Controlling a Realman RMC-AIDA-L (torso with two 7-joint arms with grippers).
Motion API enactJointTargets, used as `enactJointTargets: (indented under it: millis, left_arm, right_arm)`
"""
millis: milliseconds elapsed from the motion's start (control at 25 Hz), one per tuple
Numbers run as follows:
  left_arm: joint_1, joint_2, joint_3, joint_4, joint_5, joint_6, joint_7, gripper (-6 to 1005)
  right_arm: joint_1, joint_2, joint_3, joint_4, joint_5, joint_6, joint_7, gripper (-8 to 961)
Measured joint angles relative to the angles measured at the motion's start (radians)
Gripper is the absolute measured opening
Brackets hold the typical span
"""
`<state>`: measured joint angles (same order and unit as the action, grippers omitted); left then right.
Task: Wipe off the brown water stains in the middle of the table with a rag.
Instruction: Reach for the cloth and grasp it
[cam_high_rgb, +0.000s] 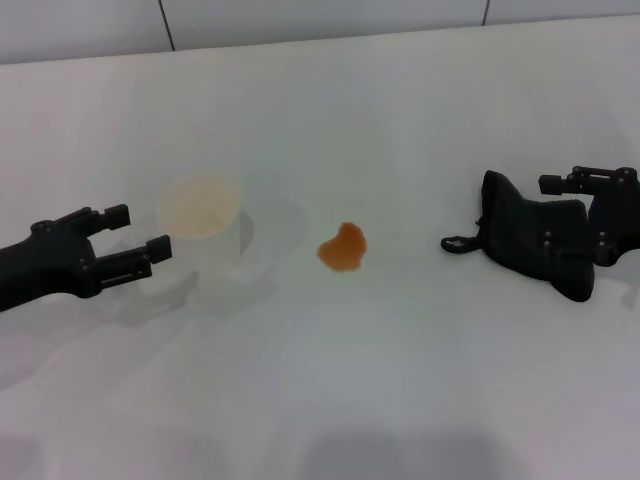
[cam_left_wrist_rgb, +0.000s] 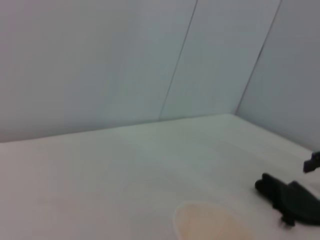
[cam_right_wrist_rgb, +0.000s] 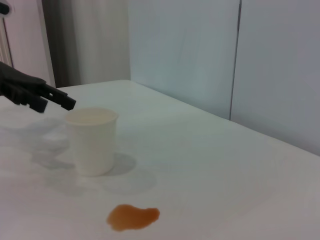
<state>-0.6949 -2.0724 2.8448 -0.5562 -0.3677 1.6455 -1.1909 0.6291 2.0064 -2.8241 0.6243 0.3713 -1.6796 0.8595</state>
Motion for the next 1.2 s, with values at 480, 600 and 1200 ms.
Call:
enactJointTargets:
  millis: [480,600,1200]
  left_arm:
    - [-0.029,0.001,0.001,-0.156,-0.029,0.13,-0.189,879]
    - [-0.071,0.0,0.002,-0.214,-0.003,0.159,-0.275,879]
    - [-0.164,0.003,0.001,-0.274,0.164,0.165,-0.381,879]
  right_arm:
    - [-0.005,0.0,0.0,0.0,-0.005,0.0,0.003,707]
    - [-0.005,0.0,0.0,0.0,-0.005,0.0,0.003,707]
    - [-0.007,0.002,0.001,-0.004,-0.001,0.0,-0.002,704]
